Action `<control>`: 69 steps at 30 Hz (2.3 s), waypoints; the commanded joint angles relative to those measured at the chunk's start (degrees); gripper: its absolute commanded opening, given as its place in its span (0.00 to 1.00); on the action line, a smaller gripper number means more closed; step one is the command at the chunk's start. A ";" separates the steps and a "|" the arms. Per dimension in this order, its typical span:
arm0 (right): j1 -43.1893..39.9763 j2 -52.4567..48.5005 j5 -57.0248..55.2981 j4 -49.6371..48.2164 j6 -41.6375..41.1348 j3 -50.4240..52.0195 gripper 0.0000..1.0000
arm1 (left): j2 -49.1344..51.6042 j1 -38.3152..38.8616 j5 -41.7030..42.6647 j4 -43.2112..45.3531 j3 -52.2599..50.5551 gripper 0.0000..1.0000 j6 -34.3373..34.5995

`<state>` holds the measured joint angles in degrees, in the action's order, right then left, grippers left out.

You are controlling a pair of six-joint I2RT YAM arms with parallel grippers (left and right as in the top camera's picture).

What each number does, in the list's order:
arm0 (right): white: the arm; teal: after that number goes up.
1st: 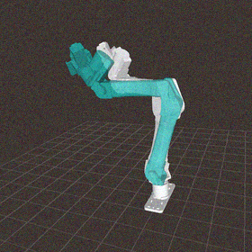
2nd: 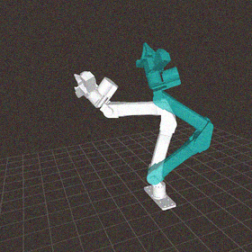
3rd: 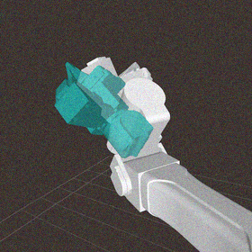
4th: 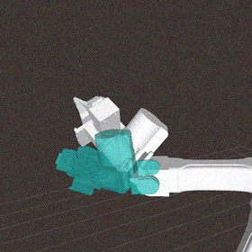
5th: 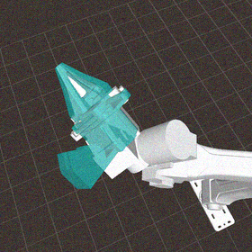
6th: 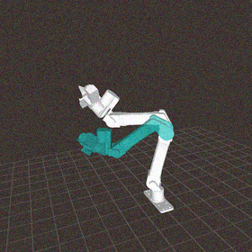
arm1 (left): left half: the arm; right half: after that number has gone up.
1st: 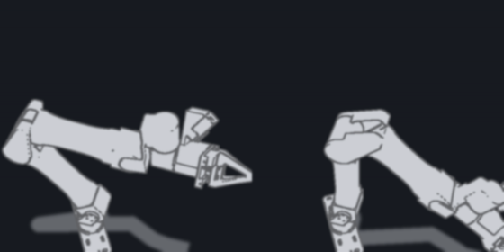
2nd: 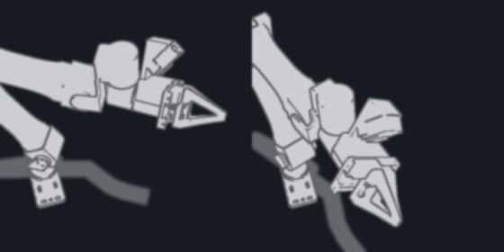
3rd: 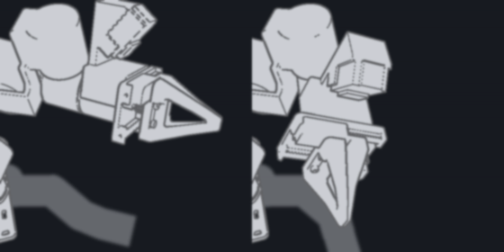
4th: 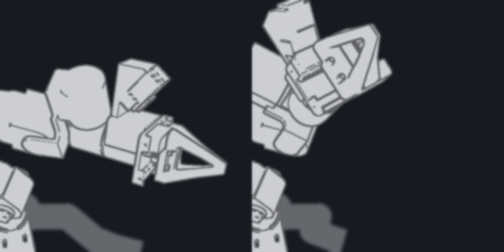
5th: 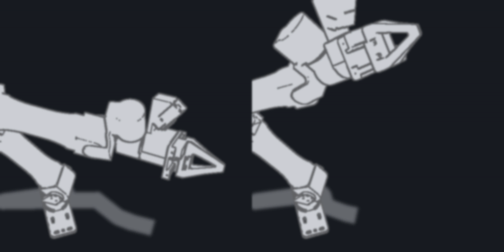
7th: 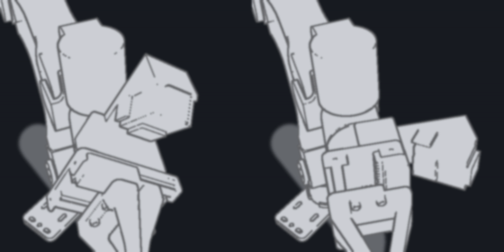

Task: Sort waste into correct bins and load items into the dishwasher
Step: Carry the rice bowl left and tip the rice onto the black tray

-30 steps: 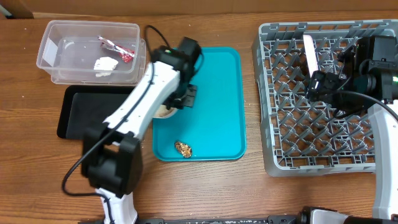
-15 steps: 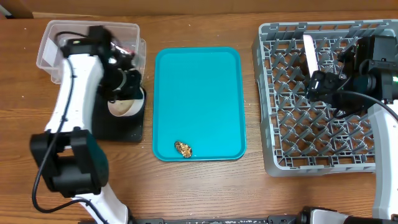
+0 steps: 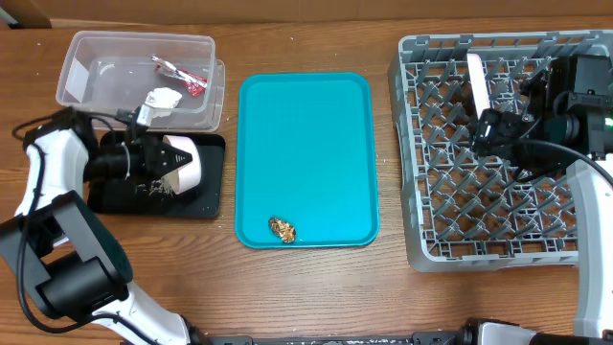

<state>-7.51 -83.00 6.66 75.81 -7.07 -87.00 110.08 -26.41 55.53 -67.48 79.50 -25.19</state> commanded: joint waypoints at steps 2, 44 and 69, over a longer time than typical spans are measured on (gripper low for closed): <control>-0.24 -0.04 0.28 -0.31 -0.17 -0.72 0.91 | -1.53 -4.37 14.01 0.24 -3.19 0.04 -9.94; -0.24 -0.04 0.26 0.20 -0.15 -0.72 0.91 | -0.70 -9.64 25.42 11.61 -5.97 0.04 2.93; -0.24 -0.04 0.26 0.61 -0.13 -0.72 0.91 | -0.85 -9.57 24.24 11.10 -5.95 0.04 2.47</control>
<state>-7.51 -83.00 6.66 76.55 -7.07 -87.00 110.10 -35.73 77.78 -56.10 73.41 -22.79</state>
